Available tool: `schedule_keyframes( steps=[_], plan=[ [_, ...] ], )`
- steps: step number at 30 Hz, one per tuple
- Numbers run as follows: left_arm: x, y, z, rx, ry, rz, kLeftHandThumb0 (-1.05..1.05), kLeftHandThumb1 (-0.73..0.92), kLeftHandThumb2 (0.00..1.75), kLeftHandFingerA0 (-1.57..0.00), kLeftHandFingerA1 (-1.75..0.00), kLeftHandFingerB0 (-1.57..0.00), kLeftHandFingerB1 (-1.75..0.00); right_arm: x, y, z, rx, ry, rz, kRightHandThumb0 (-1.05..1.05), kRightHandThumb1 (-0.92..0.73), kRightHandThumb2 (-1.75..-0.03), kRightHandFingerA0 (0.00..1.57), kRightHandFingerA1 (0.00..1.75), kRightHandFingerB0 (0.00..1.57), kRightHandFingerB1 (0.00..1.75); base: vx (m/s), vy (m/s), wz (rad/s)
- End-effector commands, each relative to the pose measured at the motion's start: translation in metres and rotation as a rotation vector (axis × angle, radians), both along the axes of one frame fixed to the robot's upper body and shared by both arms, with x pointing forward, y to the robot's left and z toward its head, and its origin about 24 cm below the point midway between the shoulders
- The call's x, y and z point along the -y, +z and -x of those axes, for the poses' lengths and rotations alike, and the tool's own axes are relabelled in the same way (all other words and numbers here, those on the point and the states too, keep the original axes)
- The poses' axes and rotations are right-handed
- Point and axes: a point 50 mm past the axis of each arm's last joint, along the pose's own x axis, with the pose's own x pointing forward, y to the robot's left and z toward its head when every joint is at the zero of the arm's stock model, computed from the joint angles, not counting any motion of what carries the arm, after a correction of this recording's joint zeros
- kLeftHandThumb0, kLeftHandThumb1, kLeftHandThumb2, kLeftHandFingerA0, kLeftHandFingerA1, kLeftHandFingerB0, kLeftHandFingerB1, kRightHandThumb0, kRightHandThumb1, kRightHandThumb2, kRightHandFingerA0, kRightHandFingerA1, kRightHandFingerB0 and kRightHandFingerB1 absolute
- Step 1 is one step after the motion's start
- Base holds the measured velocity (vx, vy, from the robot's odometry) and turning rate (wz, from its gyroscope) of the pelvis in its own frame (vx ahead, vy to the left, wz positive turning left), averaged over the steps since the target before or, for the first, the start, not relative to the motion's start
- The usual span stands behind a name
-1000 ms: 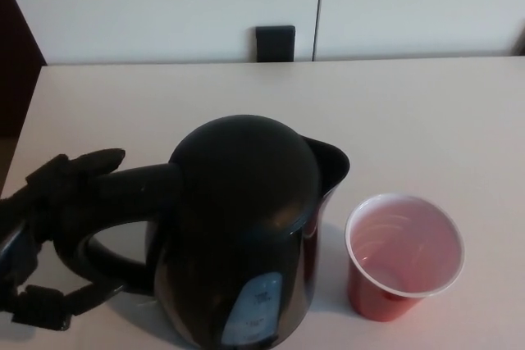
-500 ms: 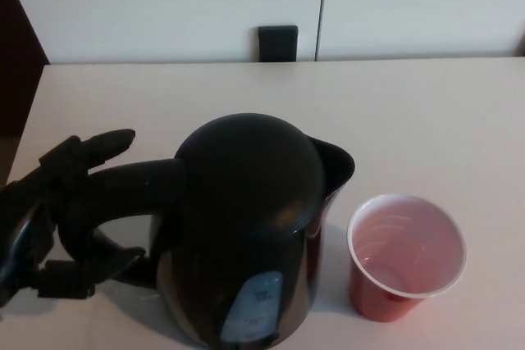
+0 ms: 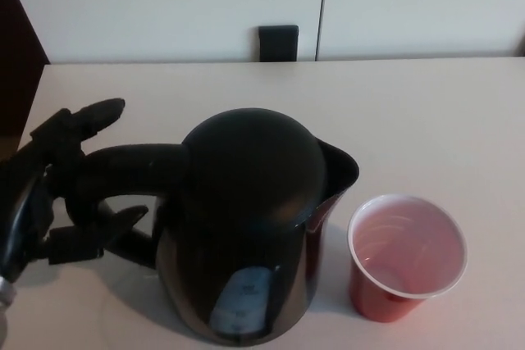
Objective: The robot walk towards a table in front and uses its left hand to pick up the pot from the base and pour water to the cup on the right hand side
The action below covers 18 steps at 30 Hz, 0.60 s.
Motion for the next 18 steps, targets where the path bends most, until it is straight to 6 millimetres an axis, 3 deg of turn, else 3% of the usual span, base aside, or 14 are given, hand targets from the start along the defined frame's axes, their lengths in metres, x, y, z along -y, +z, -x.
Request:
schedule_keyframes(
  steps=[1,3,4,6,7,8,10,18],
  plan=[
    [-0.003,-0.001,-0.01,0.01,0.083,-0.11,-0.17,0.71,0.61,-1.18,-0.57,-0.47,-0.36,0.007,0.003,0.0,-0.004,0.003,0.028,-0.44,-0.61,-0.58,0.58,0.59,0.53,0.5,0.0,0.0,0.0],
    [-0.003,-0.001,-0.014,0.018,0.081,-0.165,-0.16,0.73,0.62,-1.24,-0.6,-0.51,-0.38,0.006,0.003,0.0,-0.006,0.01,0.03,-0.44,-0.61,-0.58,0.58,0.59,0.53,0.5,0.0,0.0,0.0],
    [-0.002,-0.001,-0.016,0.018,0.066,-0.184,-0.18,0.75,0.63,-1.31,-0.65,-0.64,-0.42,0.006,0.003,-0.001,-0.006,0.018,0.034,-0.45,-0.61,-0.58,0.57,0.57,0.49,0.47,0.0,0.0,0.0],
    [-0.002,-0.001,-0.019,0.02,0.046,-0.212,-0.18,0.75,0.63,-1.31,-0.65,-0.64,-0.42,0.006,0.003,-0.001,-0.007,0.029,0.04,-0.45,-0.61,-0.58,0.57,0.57,0.49,0.47,0.0,0.0,0.0],
    [0.0,-0.003,-0.024,0.0,0.019,-0.223,-0.08,0.68,0.66,-1.21,-1.01,-1.04,-0.64,0.006,0.004,-0.002,-0.004,0.021,0.036,-0.43,-0.6,-0.57,0.58,0.6,0.51,0.5,0.0,0.0,0.0],
    [0.002,-0.006,-0.032,-0.031,-0.021,-0.241,-0.08,0.68,0.66,-1.21,-1.01,-1.04,-0.64,0.005,0.004,-0.004,0.0,0.009,0.029,-0.43,-0.6,-0.57,0.58,0.6,0.51,0.5,0.0,0.0,0.0],
    [0.003,-0.009,-0.036,-0.072,-0.041,-0.225,-0.04,0.65,0.74,-1.14,-1.0,-0.97,-0.84,0.006,0.005,-0.006,0.003,0.004,0.031,-0.43,-0.6,-0.58,0.59,0.61,0.55,0.51,0.0,0.0,0.0],
    [0.01,-0.012,-0.047,-0.129,-0.122,-0.218,-0.06,0.65,0.75,-1.08,-1.1,-0.9,-0.95,0.007,0.009,-0.014,0.026,0.027,0.046,-0.44,-0.61,-0.58,0.57,0.59,0.49,0.48,0.0,0.0,0.0]
  ],
)
